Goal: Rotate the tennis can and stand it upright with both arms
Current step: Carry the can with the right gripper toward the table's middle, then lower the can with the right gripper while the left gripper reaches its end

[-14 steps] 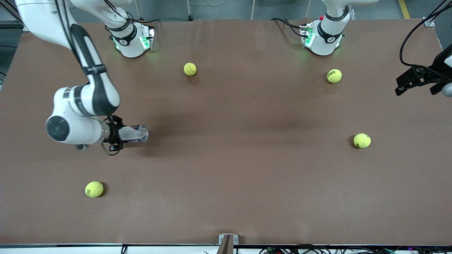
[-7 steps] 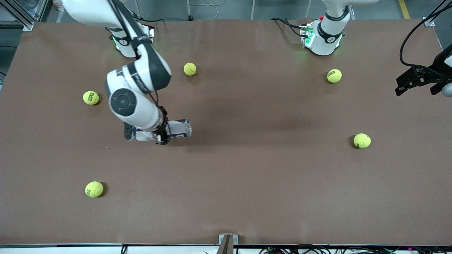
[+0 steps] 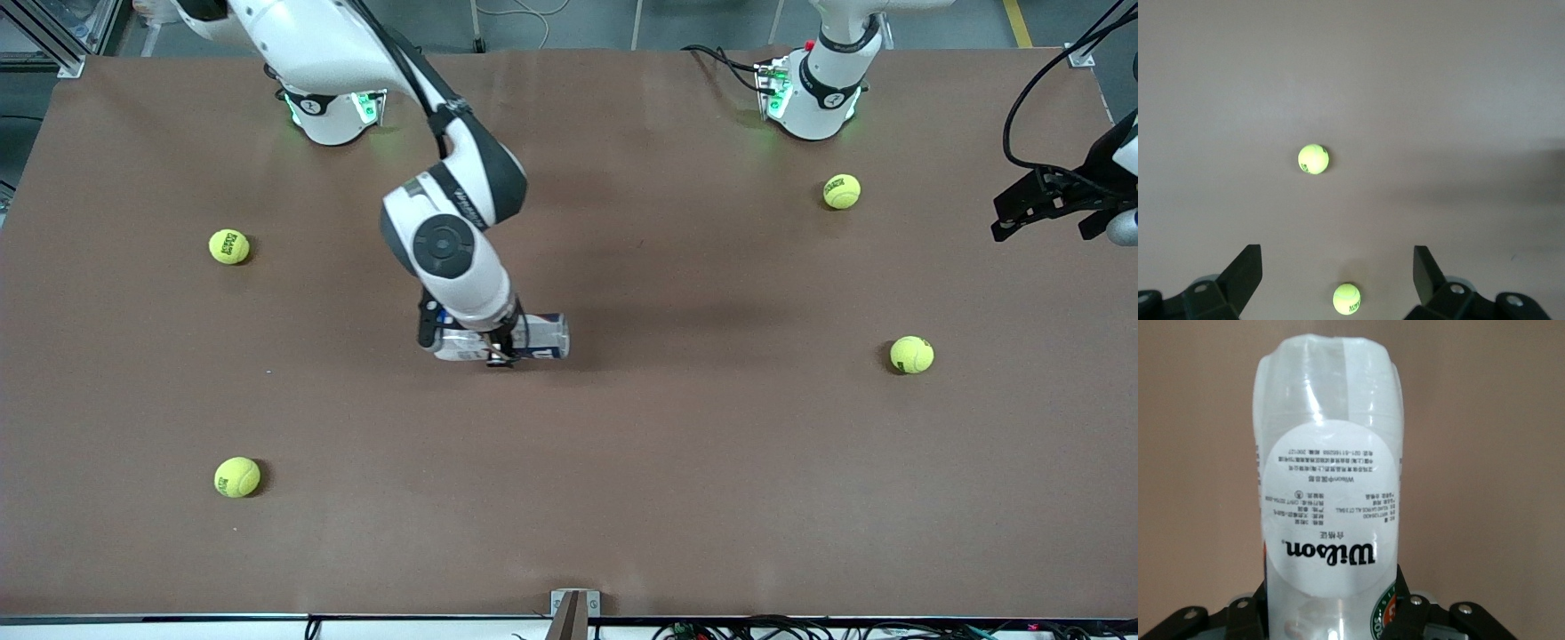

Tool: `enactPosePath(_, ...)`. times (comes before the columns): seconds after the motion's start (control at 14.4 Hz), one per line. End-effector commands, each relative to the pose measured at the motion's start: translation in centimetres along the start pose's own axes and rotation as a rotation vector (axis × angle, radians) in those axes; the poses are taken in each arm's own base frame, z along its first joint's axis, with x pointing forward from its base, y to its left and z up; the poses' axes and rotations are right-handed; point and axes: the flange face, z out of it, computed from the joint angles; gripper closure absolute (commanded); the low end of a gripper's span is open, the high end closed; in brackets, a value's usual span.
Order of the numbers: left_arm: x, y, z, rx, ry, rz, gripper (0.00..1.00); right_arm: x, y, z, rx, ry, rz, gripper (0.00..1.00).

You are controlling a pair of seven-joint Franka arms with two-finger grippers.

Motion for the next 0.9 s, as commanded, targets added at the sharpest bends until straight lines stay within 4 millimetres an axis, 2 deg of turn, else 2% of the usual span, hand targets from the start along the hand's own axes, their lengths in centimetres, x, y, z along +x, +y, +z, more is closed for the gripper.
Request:
enactPosePath(0.0,0.9,1.1,2.8,-0.039,-0.081,0.012,0.0,-4.3,-0.7,0.2,0.049,-0.021,0.029,0.34)
enactPosePath(0.07,1.1,1.6,4.0,-0.075,-0.122,0.004,0.0,-5.4,-1.0,0.0,0.067,-0.035,0.047,0.34)
enactPosePath(0.14,1.0,2.2,4.3,-0.103,-0.142,0.005,0.0,-6.5,-1.2,-0.1,0.082,-0.05,0.056,0.34)
enactPosePath(0.21,1.0,2.8,4.4,-0.125,-0.147,0.01,0.0,-7.6,-1.0,0.1,0.092,-0.061,0.064,0.34)
enactPosePath(0.28,1.5,3.4,5.4,-0.193,-0.165,-0.001,0.0,-8.8,-0.5,0.9,0.104,-0.056,0.061,0.34)
enactPosePath(0.42,2.9,3.7,8.0,-0.352,-0.218,-0.035,0.0,-10.8,0.7,2.2,0.151,-0.047,0.048,0.34)
enactPosePath(0.56,4.1,3.8,11.0,-0.414,-0.268,-0.053,0.0,-12.3,2.1,3.9,0.185,-0.031,0.003,0.34)
enactPosePath(0.69,5.3,4.6,14.5,-0.517,-0.304,-0.072,0.0,-13.8,3.5,5.1,0.221,-0.024,-0.05,0.34)
enactPosePath(0.83,6.2,4.7,18.5,-0.633,-0.307,-0.072,0.0,-14.4,4.3,6.5,0.238,0.0,-0.083,0.34)
